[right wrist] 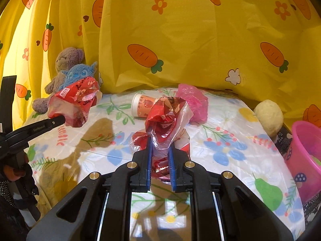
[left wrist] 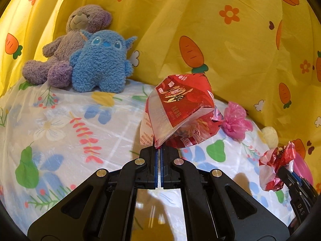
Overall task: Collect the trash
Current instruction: 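Carry both red wrappers over the pink bucket with both tools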
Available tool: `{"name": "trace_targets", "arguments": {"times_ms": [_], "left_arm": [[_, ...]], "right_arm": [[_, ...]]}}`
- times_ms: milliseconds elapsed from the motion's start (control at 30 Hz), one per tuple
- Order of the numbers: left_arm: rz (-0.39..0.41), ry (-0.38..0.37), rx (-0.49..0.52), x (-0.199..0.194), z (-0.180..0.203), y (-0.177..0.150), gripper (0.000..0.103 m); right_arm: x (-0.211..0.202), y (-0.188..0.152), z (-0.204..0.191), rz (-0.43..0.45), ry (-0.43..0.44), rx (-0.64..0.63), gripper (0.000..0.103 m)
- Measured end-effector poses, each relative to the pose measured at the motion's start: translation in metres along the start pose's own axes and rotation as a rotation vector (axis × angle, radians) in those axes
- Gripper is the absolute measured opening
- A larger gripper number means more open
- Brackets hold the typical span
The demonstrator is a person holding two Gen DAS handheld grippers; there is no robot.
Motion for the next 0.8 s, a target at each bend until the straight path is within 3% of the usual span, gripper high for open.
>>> {"name": "trace_targets", "arguments": {"times_ms": [600,800], "left_arm": [[-0.008,-0.219,0.229,-0.017,0.184,-0.013,0.001],[0.018,-0.353,0.329,-0.022,0.267,-0.001,0.001]], "right_arm": [[-0.062,0.011,0.107,0.085,-0.116,0.111,0.015],[-0.085,0.033,0.170,0.154,-0.222,0.180,0.015]]}}
Point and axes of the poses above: each gripper's, at about its wrist camera, not at the fingertips, and x roughly the way its jaws point, z to its right, y to its top, the point moved 8 cm from there along x, roughly the way its jaws point, and after that the axes turned 15 degrees about x, right-handed, at the moved point
